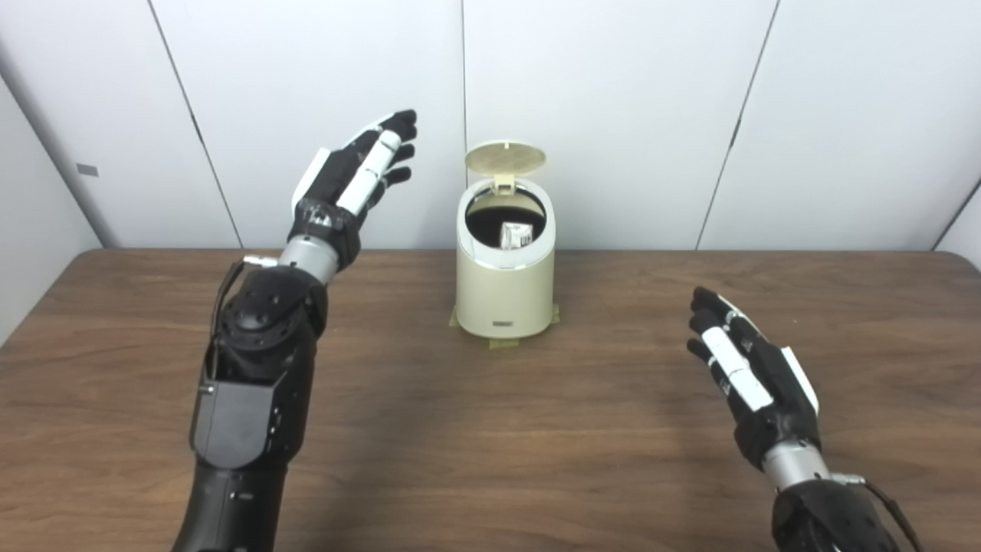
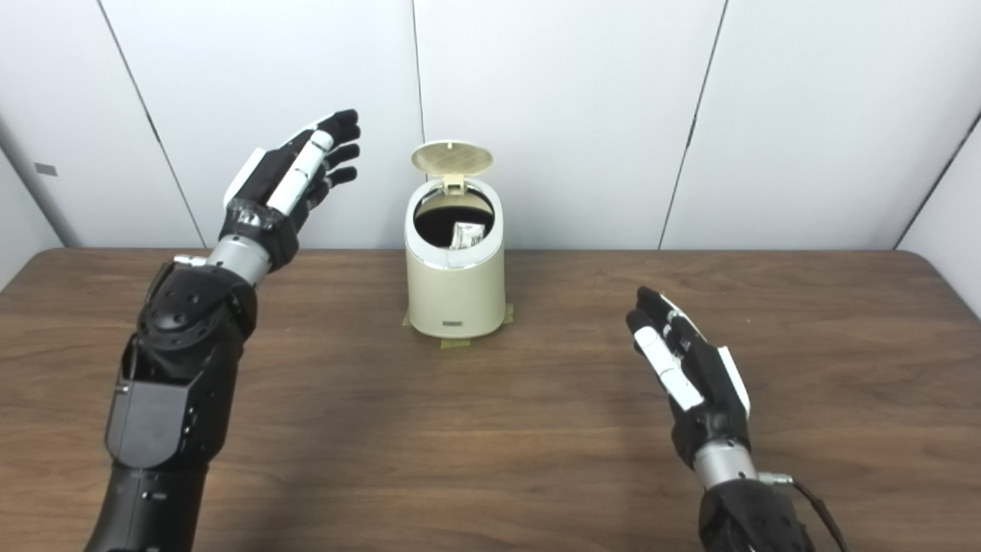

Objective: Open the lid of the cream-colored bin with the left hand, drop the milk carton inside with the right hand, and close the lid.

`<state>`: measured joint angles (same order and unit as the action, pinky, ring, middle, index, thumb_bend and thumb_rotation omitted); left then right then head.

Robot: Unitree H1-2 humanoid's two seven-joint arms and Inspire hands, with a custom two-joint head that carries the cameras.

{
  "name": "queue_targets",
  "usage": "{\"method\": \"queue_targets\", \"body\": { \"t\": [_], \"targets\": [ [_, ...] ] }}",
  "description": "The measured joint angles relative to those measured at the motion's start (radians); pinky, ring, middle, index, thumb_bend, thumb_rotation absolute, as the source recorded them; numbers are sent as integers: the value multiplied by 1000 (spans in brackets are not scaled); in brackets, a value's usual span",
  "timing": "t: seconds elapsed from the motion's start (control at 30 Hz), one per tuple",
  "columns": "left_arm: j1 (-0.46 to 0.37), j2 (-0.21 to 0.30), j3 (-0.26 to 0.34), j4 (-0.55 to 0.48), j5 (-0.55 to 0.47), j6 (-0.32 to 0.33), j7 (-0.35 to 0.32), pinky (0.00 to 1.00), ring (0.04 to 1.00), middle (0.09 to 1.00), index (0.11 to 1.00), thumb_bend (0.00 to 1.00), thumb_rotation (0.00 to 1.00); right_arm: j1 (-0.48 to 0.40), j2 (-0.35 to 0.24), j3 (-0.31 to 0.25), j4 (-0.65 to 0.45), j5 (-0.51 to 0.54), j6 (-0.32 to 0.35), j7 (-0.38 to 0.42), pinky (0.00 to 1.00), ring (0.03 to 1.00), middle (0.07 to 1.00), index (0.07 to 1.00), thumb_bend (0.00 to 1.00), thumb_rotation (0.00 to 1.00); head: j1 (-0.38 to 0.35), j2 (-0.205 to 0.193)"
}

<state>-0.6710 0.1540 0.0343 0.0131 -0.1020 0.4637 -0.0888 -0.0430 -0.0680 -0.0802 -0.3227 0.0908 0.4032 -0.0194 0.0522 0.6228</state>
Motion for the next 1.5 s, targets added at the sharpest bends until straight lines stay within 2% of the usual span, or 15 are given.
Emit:
{"method": "queue_targets", "body": {
  "t": [0.13, 0.23, 0.33, 0.47, 0.67, 0.83, 0.97, 1.13, 1.27, 1.4, 1.5],
  "targets": [
    [-43, 5, -14, 80, 1, 1, -24, 921, 925, 923, 891, 381, 807, 26, -7, 16, 21, -29, -59, 4, 894, 918, 894, 876, 582, 884, -5, -8],
    [-69, 19, -33, 145, 10, -6, -46, 924, 929, 927, 899, 412, 916, 51, -8, 34, 48, -48, -119, 5, 891, 917, 897, 875, 608, 877, 0, -14],
    [-97, 31, -54, 204, 25, -11, -73, 921, 920, 922, 897, 447, 983, 59, -8, 44, 92, -72, -199, 6, 888, 915, 897, 877, 618, 897, -2, -17],
    [-130, 34, -76, 243, 31, -18, -105, 925, 919, 911, 892, 454, 997, 59, -6, 44, 112, -85, -249, 3, 893, 915, 900, 880, 632, 923, -5, -17],
    [-159, 55, -157, 274, 98, -70, -147, 914, 900, 877, 884, 434, 1000, 59, 15, 44, 113, -83, -253, 0, 887, 907, 895, 889, 586, 933, -9, -18],
    [-160, 94, -235, 290, 189, -128, -188, 972, 908, 865, 871, 428, 1000, 59, 18, 47, 113, -85, -250, 1, 836, 894, 881, 890, 574, 964, -14, -18],
    [-167, 128, -282, 290, 263, -134, -201, 999, 909, 847, 877, 447, 1000, 59, 32, 49, 113, -83, -239, 0, 824, 891, 882, 889, 591, 985, -17, -20],
    [-175, 135, -315, 277, 338, -133, -201, 1000, 931, 832, 842, 476, 1000, 59, 43, 68, 115, -103, -233, 0, 783, 872, 874, 890, 569, 1000, -17, -20],
    [-177, 132, -336, 269, 396, -134, -199, 951, 911, 832, 826, 479, 1000, 59, 43, 82, 123, -142, -215, -1, 772, 858, 869, 890, 541, 1000, -18, -17],
    [-177, 144, -390, 229, 476, -136, -205, 893, 880, 842, 823, 499, 1000, 59, 46, 89, 123, -165, -208, -10, 781, 856, 864, 888, 525, 1000, -21, -12],
    [-177, 153, -408, 205, 513, -150, -224, 865, 868, 847, 823, 504, 1000, 59, 47, 94, 123, -179, -204, -13, 776, 853, 866, 891, 508, 1000, -23, -11]
  ]
}}
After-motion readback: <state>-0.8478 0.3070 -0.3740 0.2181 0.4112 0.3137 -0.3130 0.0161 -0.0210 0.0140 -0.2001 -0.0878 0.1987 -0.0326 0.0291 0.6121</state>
